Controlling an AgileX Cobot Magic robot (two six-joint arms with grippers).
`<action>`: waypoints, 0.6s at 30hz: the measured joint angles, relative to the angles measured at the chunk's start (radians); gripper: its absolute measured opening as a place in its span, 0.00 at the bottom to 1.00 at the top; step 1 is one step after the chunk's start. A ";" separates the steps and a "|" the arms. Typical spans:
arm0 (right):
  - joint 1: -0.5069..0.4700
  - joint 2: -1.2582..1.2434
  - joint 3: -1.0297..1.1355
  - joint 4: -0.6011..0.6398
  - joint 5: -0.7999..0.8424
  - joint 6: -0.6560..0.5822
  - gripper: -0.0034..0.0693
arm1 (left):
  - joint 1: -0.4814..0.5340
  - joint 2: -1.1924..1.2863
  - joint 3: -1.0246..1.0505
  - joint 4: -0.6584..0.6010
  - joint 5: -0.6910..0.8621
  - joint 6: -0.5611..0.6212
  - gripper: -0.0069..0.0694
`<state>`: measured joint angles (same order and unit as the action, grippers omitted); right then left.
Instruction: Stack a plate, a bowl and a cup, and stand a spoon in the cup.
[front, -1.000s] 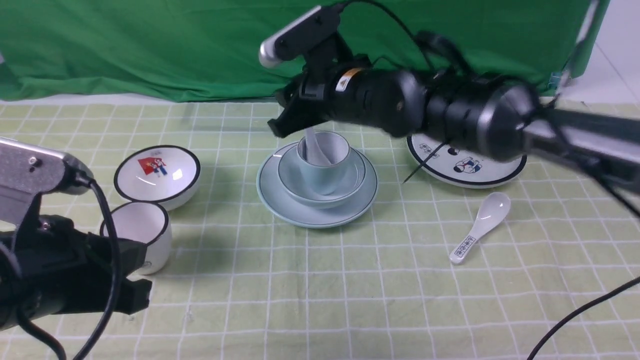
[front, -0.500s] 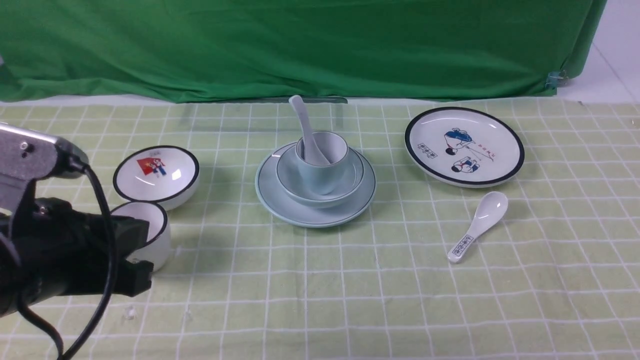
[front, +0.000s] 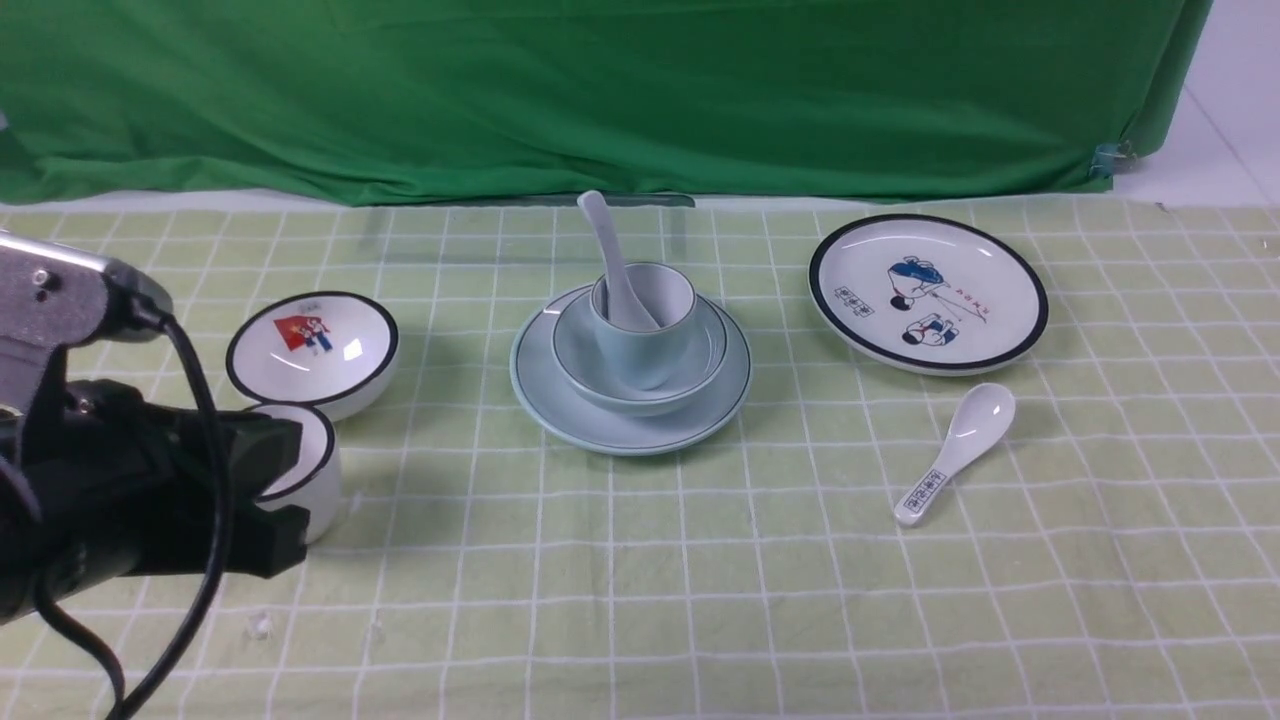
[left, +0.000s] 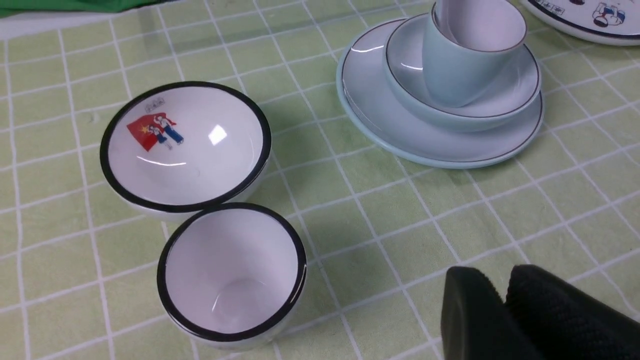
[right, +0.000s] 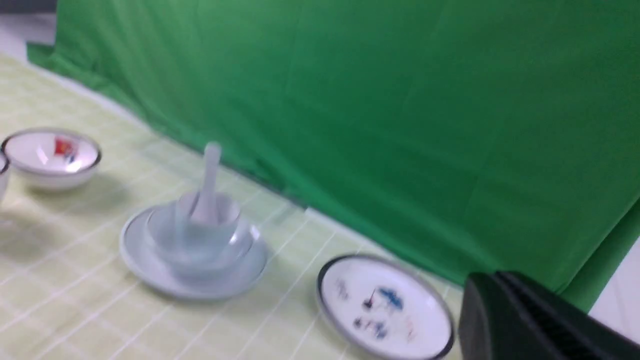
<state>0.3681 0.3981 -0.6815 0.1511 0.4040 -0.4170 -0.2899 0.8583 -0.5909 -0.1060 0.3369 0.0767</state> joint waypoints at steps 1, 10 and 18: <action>0.000 -0.031 0.046 0.000 0.004 0.015 0.06 | 0.000 0.000 0.000 0.000 -0.003 0.000 0.17; 0.000 -0.115 0.303 -0.025 0.010 0.173 0.07 | 0.000 0.000 0.000 0.000 -0.040 0.000 0.18; 0.000 -0.128 0.360 -0.050 0.008 0.184 0.09 | 0.000 0.000 0.000 0.000 -0.044 -0.001 0.19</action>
<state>0.3680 0.2703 -0.3216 0.1014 0.4124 -0.2331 -0.2899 0.8583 -0.5909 -0.1060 0.2928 0.0755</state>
